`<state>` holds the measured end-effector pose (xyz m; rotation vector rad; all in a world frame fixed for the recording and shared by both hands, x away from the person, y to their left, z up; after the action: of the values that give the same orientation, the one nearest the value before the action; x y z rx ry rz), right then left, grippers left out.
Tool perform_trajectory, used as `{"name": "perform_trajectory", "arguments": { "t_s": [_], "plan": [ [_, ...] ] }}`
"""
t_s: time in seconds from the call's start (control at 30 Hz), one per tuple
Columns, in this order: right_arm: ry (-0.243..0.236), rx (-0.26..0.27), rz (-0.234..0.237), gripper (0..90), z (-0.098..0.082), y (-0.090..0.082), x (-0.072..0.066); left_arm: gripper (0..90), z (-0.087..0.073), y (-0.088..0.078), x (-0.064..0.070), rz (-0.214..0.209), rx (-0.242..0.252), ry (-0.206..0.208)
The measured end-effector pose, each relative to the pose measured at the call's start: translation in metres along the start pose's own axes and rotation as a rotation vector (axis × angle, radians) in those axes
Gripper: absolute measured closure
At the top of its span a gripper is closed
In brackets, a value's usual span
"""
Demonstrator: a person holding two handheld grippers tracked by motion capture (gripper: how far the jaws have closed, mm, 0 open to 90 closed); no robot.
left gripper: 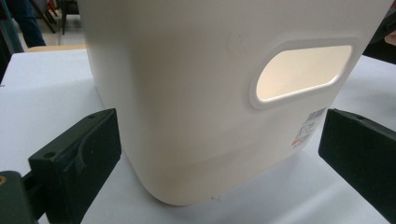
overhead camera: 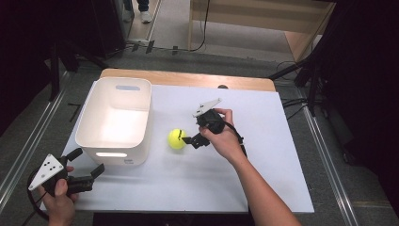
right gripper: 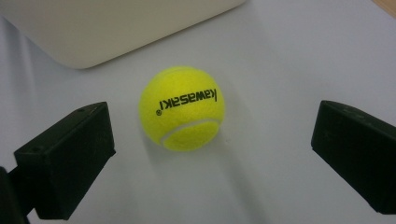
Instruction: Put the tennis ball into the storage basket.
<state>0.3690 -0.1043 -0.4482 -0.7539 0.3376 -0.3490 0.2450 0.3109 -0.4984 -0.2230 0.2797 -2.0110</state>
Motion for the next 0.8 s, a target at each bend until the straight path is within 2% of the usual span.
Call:
{"name": "perform_trajectory", "arguments": {
  "t_s": [0.8],
  "plan": [
    [-0.002,-0.102,0.031,0.0,0.009,0.028,0.006,0.0,0.000,0.000,0.000,-0.003,0.004,-0.003]
  ]
}}
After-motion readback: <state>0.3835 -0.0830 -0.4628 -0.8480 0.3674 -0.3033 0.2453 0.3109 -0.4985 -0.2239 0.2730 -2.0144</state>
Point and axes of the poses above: each handheld gripper's, and its own axes: y roughly forward along the jaws, z roughly out of its top, x roughly to its right, the point moved 2 cm from there along y, roughly forward along the jaws, and after that the axes turned 10 degrees about z, right-handed, at the moved point
